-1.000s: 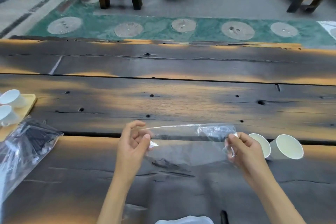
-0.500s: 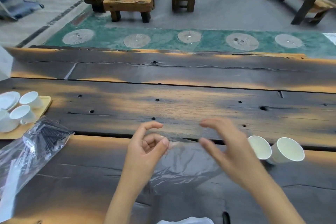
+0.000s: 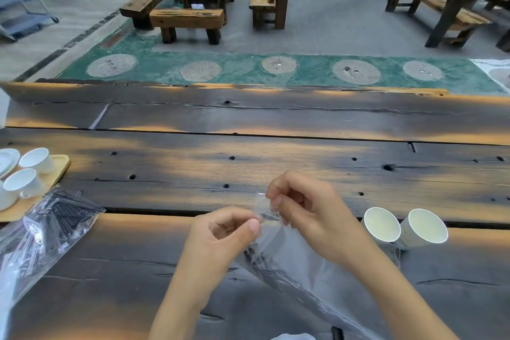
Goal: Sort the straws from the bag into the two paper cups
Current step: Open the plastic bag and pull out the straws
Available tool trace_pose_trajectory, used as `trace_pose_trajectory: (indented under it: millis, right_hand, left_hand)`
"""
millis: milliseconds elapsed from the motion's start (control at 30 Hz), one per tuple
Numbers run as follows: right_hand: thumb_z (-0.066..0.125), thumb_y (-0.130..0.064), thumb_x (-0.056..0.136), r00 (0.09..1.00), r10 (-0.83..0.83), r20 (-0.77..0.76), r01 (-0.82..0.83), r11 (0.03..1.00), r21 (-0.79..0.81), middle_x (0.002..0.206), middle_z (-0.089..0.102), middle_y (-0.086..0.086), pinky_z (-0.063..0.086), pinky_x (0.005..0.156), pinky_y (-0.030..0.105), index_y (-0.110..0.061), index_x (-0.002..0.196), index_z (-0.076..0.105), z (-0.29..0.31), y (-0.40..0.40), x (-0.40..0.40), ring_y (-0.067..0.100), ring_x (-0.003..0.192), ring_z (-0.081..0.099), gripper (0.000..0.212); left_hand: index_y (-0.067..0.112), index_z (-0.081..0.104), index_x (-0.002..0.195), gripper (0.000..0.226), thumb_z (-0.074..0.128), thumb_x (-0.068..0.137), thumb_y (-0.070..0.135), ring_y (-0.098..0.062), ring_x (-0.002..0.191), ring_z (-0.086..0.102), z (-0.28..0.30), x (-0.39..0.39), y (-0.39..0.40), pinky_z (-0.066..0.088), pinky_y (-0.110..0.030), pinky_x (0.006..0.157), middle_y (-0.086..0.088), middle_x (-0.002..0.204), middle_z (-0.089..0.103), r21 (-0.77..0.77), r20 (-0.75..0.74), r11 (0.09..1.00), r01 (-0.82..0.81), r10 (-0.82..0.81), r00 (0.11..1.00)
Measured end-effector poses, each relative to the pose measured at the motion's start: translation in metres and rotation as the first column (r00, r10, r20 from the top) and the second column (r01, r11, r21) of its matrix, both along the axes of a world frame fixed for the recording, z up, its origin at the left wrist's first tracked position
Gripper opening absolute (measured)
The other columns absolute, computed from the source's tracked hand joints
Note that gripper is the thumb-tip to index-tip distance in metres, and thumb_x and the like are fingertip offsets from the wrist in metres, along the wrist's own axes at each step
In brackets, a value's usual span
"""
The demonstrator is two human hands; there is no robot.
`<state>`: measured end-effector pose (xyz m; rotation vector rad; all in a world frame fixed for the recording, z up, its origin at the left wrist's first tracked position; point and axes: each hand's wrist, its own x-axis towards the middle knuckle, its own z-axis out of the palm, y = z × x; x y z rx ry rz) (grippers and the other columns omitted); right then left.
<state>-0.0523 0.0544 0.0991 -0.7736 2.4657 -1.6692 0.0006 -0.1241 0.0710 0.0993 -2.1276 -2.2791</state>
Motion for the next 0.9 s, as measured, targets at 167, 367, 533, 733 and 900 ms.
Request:
trace_pose_trajectory:
  millis: [167, 367, 533, 733, 900]
  right_hand:
    - [0.067, -0.025, 0.087, 0.998, -0.01, -0.06, 0.017, 0.993, 0.114, 0.085, 0.066, -0.01, 0.05, 0.07, 0.032, -0.02, 0.089, 0.067, 0.003, 0.004, 0.004, 0.017, 0.079, 0.059, 0.006]
    - [0.073, -0.033, 0.082, 0.997, -0.015, -0.073, 0.022, 0.995, 0.097, 0.104, 0.063, -0.016, 0.046, 0.086, 0.021, -0.02, 0.089, 0.072, -0.002, 0.011, 0.005, 0.011, 0.106, 0.061, 0.015]
    - [0.068, -0.024, 0.087, 0.987, -0.06, -0.149, 0.072, 0.994, 0.081, 0.106, 0.064, -0.011, 0.045, 0.087, 0.02, -0.013, 0.082, 0.073, -0.006, 0.01, 0.006, 0.01, 0.104, 0.061, 0.013]
    - [0.064, -0.016, 0.088, 0.997, -0.066, -0.04, 0.067, 0.998, 0.014, 0.105, 0.065, -0.009, 0.041, 0.089, 0.016, -0.011, 0.076, 0.068, -0.003, 0.009, 0.005, 0.012, 0.107, 0.061, 0.013]
    - [0.063, -0.02, 0.088, 0.989, -0.099, 0.107, 0.117, 0.978, -0.171, 0.103, 0.067, -0.01, 0.045, 0.081, 0.021, -0.019, 0.073, 0.067, 0.006, 0.02, -0.003, 0.011, 0.097, 0.064, 0.015]
  left_hand:
    - [0.006, 0.078, 0.084, 0.01, 0.077, 0.079, 0.014, -0.006, 0.071, 0.066, 0.008, -0.001, 0.009, 0.052, -0.019, 0.066, 0.001, 0.072, 0.074, 0.036, -0.063, 0.999, 0.041, -0.039, 0.997]
    - [0.006, 0.077, 0.085, 0.013, 0.069, 0.085, 0.016, -0.004, 0.071, 0.064, 0.01, -0.002, 0.017, 0.05, -0.018, 0.067, 0.001, 0.073, 0.073, -0.048, -0.119, 0.998, 0.038, -0.044, 0.992]
    - [0.015, 0.078, 0.087, 0.009, 0.072, 0.085, 0.021, -0.005, 0.069, 0.063, 0.007, -0.004, 0.021, 0.05, -0.018, 0.066, 0.0, 0.07, 0.072, -0.069, -0.112, 0.998, 0.001, -0.009, 0.994]
    - [0.016, 0.076, 0.084, 0.011, 0.065, 0.083, 0.019, 0.001, 0.065, 0.058, 0.003, -0.004, 0.018, 0.046, -0.014, 0.063, 0.008, 0.068, 0.069, -0.143, -0.125, 0.989, 0.038, -0.057, 0.99]
    - [0.022, 0.074, 0.082, 0.01, 0.065, 0.084, 0.024, -0.004, 0.067, 0.056, 0.001, -0.003, 0.004, 0.044, -0.017, 0.063, -0.008, 0.076, 0.069, -0.214, -0.095, 0.974, 0.069, -0.091, 0.991]
